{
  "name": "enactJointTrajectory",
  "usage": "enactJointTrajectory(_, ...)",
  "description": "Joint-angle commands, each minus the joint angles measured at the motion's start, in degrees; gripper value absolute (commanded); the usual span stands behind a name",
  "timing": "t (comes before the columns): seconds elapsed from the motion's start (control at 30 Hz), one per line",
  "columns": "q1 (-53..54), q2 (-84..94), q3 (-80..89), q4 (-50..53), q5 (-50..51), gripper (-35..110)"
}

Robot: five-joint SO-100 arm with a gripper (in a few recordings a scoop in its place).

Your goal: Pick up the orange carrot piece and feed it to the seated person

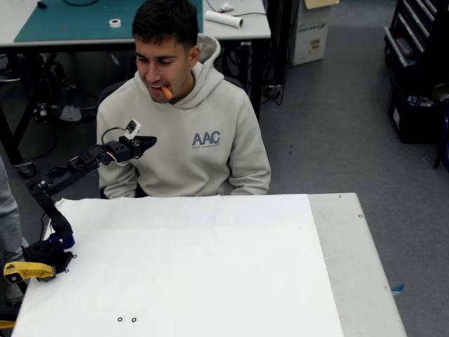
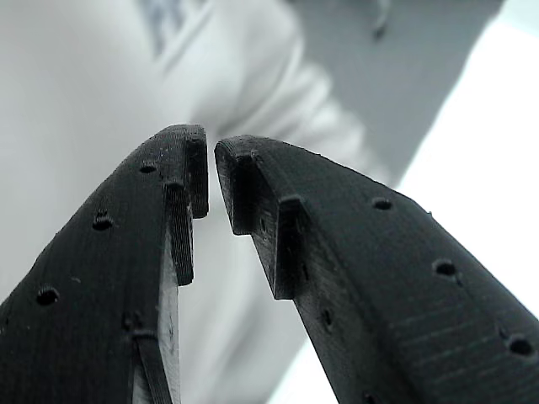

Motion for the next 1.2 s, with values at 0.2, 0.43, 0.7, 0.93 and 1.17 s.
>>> enactJointTrajectory(0.2, -4.5, 29.4, 31.6, -0.1, 8.9, -2)
enactJointTrajectory(0.43, -5.7, 50.1, 53.6, -0.2, 8.6, -2)
enactJointTrajectory(0.7, -6.2, 71.3, 68.7, 0.1, 8.5, -2)
enactJointTrajectory(0.93, -6.2, 72.2, 68.4, 0.2, 8.5, -2)
enactJointTrajectory(1.17, -6.2, 72.1, 68.3, 17.6, 8.5, -2)
